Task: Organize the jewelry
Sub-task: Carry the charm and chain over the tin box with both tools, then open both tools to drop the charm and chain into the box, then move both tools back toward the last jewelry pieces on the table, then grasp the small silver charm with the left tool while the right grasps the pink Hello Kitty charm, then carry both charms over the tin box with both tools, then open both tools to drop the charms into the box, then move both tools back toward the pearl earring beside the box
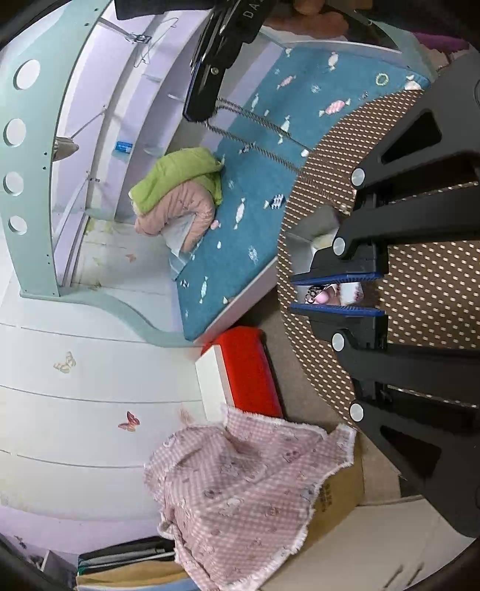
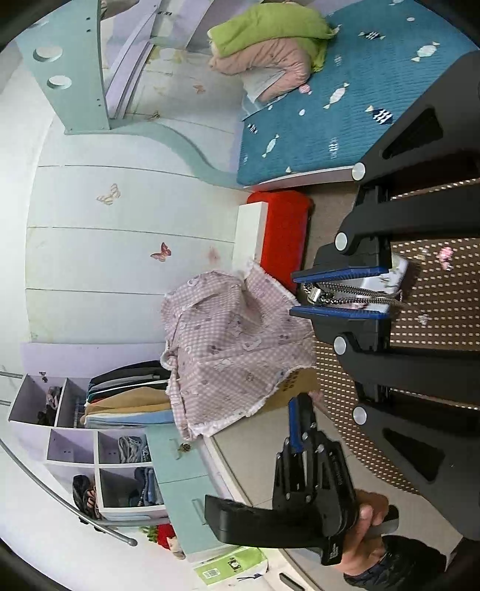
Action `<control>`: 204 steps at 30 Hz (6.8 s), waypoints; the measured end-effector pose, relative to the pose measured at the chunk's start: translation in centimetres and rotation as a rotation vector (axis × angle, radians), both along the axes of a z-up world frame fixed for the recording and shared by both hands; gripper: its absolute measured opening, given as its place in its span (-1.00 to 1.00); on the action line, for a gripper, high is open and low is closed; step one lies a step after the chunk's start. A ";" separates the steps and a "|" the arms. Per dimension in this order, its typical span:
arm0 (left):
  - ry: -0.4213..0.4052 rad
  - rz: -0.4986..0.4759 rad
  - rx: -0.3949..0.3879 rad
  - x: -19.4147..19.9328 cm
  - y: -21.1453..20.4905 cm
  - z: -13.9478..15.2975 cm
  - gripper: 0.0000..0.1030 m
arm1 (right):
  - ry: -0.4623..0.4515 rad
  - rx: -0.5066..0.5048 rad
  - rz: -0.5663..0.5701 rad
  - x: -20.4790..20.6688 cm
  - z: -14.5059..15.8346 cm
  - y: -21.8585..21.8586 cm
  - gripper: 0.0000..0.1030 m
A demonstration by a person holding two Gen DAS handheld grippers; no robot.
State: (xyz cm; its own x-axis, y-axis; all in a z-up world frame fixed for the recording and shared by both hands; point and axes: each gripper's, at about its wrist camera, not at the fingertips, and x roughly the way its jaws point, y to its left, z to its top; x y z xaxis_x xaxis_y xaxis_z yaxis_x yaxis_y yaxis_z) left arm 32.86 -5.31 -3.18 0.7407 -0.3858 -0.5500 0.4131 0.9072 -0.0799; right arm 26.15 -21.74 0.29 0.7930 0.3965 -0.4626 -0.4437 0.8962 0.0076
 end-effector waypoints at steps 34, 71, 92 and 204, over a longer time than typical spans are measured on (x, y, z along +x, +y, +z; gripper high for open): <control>0.108 0.158 0.008 5.9 0.0 -5.0 0.85 | 0.241 0.098 -0.149 6.9 -7.4 -2.4 0.85; 0.169 0.108 0.100 -3.5 -3.1 -14.7 0.85 | 0.401 0.075 -0.297 -5.4 -17.6 -6.5 0.85; 0.278 0.084 0.178 1.3 -8.5 -20.0 0.84 | 0.449 0.048 -0.372 -2.0 -20.5 -7.2 0.85; -0.020 0.211 0.012 3.8 -0.4 0.6 0.88 | 0.227 0.204 -0.189 6.0 -4.2 -4.1 0.86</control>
State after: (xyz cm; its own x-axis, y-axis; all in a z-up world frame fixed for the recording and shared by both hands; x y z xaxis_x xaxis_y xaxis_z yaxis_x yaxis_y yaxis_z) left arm 36.62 -5.72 -2.53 0.8151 -0.2140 -0.5384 0.2149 0.9747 -0.0620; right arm 32.18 -25.83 -3.89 0.7470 0.3556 -0.5617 -0.2370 0.9319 0.2747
